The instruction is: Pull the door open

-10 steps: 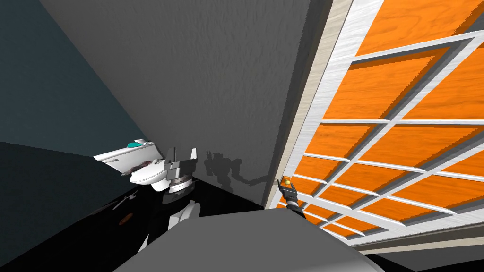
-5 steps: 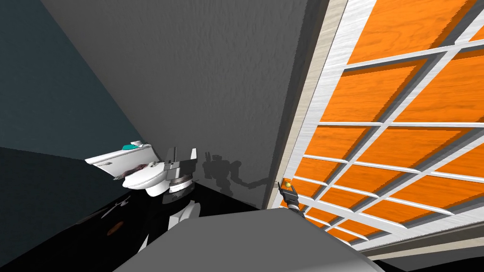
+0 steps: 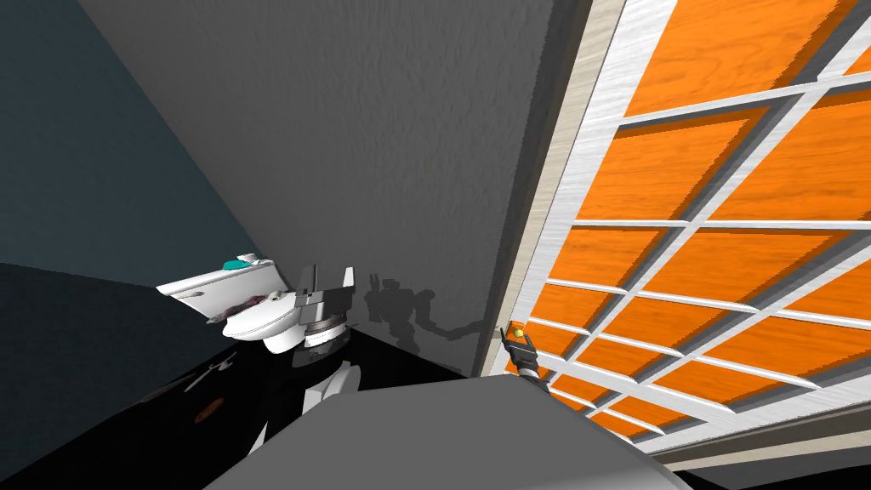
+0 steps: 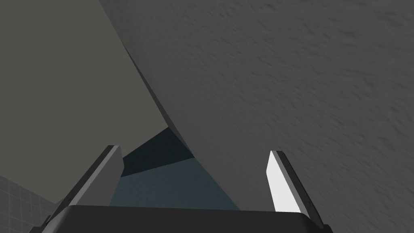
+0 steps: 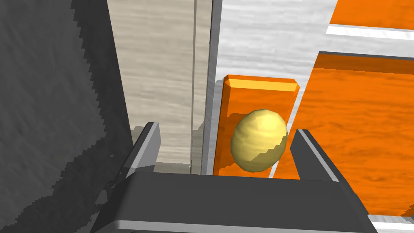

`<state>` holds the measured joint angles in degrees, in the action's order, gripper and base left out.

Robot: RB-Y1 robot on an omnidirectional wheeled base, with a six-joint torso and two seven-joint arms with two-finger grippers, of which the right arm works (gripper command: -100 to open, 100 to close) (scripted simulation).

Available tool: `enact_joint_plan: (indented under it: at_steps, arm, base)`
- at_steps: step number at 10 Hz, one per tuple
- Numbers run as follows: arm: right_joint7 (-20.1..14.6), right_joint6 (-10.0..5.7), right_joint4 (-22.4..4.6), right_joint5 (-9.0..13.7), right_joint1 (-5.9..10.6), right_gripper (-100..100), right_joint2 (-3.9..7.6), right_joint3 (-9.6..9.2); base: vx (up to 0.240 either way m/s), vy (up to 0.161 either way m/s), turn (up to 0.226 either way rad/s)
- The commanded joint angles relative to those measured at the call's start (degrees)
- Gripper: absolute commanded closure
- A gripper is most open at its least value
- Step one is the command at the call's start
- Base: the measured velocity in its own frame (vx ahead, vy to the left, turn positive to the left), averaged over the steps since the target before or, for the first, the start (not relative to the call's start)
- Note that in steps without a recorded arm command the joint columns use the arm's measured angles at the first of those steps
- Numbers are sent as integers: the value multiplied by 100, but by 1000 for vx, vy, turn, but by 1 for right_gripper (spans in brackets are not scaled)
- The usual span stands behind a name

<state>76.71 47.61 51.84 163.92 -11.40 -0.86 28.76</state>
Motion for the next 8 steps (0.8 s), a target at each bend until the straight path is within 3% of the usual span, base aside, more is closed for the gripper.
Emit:
enact_joint_plan:
  at_steps: [1,2,3,4,6,7,8]
  arm:
    - [-20,-129,251,6,143,-100,28,-10]
    - [-20,-129,251,6,143,-100,28,-10]
    - [-76,-77,97,31,-39,-100,182,-9]
    - [-93,-44,94,73,-50,-100,279,4]
    - [-124,12,90,145,-69,-100,357,27]
    - [-165,88,84,242,-94,-100,294,58]
    - [-146,29,120,142,-192,-100,209,-43]
  base:
    - [0,0,0]
    - [-13,13,-8]
    - [-49,28,6]
    - [-44,21,37]
    - [-18,5,41]
    - [-13,-16,71]
    - [-20,8,13]
